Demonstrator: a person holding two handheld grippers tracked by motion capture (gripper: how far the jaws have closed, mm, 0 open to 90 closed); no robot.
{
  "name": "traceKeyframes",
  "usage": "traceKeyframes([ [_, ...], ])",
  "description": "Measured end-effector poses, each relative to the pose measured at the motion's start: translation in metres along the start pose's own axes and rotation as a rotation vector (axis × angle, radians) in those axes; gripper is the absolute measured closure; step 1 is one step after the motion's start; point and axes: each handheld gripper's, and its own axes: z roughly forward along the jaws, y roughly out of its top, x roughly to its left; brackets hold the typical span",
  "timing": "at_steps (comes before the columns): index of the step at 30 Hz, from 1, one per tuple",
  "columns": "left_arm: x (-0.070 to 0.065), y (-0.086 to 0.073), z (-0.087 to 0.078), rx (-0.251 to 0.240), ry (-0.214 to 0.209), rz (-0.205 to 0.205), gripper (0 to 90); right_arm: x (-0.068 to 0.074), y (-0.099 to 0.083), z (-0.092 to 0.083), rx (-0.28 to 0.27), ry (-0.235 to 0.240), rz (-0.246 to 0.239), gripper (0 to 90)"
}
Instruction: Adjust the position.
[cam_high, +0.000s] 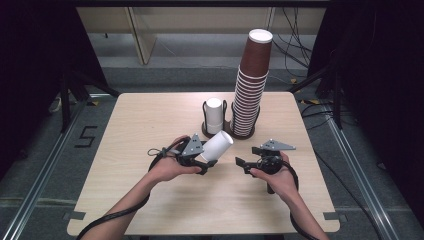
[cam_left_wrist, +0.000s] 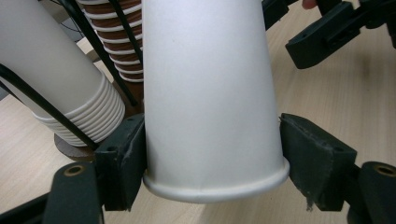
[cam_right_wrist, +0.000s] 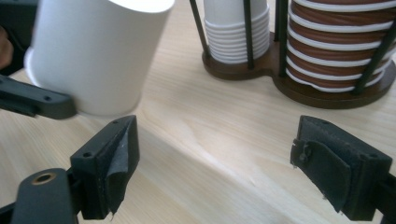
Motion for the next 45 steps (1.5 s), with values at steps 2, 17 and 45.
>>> traceKeyframes([
  [2, -0.001, 0.001, -0.001, 0.007, -0.004, 0.002, 26.5, -0.002, -0.001, 0.0, 0.011, -0.028, -0.014, 15.5],
  [17, -0.001, 0.005, -0.01, 0.053, -0.038, 0.053, 26.7, -0.013, -0.004, -0.003, 0.079, -0.016, -0.108, 16.0],
  [45, -0.004, 0.008, -0.017, 0.092, -0.084, 0.102, 26.5, -0.016, 0.016, -0.004, 0.41, 0.03, -0.357, 20.4],
])
